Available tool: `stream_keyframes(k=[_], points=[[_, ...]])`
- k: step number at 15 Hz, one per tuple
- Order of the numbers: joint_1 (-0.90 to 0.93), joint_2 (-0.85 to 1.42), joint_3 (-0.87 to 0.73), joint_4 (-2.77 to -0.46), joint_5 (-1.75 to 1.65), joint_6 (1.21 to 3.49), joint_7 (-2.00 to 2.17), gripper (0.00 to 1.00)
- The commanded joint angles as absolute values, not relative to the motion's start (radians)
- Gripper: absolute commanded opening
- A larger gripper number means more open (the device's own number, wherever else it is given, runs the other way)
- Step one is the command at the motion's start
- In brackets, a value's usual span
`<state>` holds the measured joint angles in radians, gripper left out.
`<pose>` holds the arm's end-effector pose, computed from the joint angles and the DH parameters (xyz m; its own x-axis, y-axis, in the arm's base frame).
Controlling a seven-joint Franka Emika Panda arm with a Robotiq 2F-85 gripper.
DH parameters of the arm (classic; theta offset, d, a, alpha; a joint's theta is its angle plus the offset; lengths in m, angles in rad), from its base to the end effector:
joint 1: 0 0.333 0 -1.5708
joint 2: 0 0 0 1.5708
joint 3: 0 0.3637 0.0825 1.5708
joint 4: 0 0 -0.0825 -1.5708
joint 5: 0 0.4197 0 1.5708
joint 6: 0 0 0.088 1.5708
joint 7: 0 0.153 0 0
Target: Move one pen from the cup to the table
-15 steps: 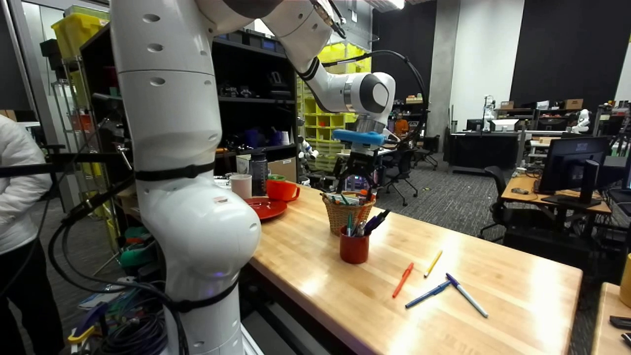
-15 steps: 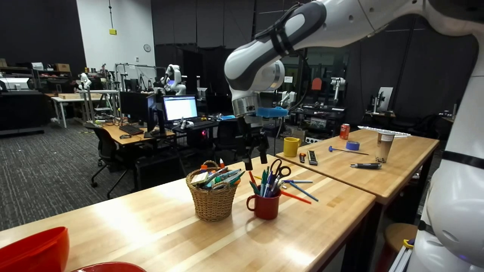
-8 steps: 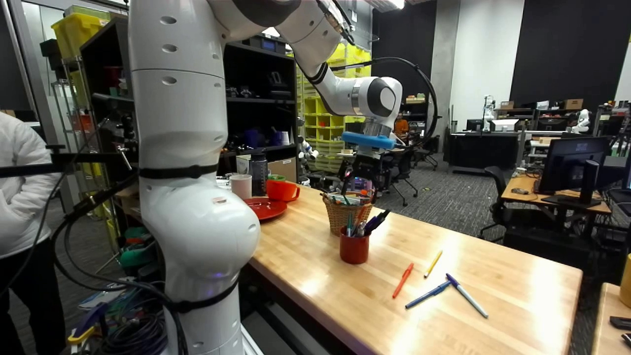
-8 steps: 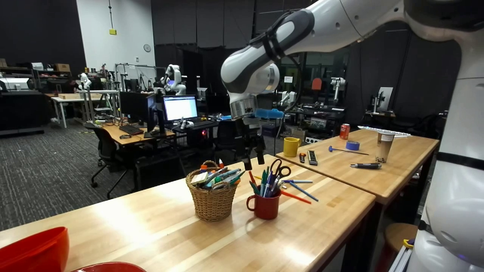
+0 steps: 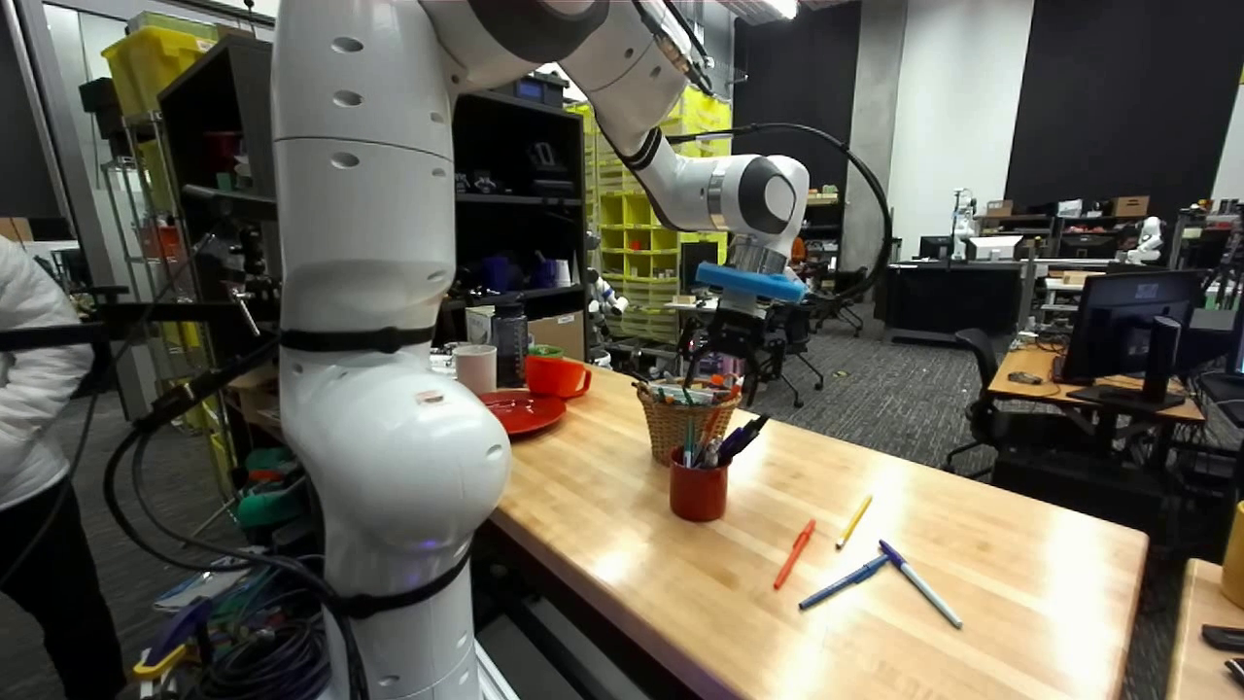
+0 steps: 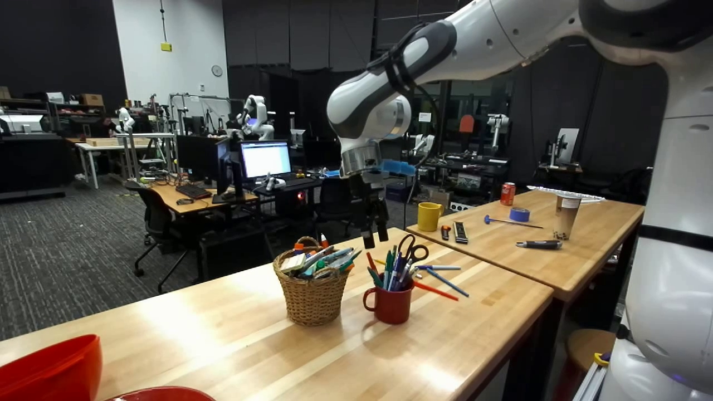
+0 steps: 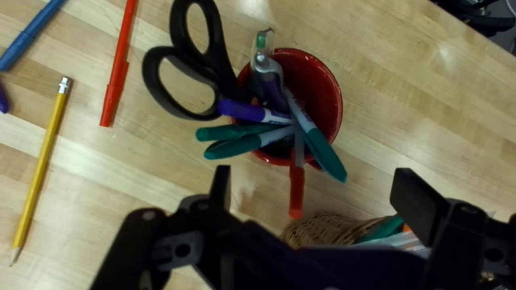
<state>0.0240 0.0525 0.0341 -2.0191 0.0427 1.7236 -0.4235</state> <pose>0.5386 0.0371 0.3890 0.8404 0.4547 -0.2949 0.4200 -0.8903 -0.1760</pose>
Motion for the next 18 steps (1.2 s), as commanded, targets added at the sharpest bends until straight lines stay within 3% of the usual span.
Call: stream_keyframes(k=[1,18], points=[[0.008,0.046,0.024,-2.016,0.043,1.703,-0.499,1.0],[0.028,0.035,0.049,-2.085,0.023,1.725,-0.528,1.0]])
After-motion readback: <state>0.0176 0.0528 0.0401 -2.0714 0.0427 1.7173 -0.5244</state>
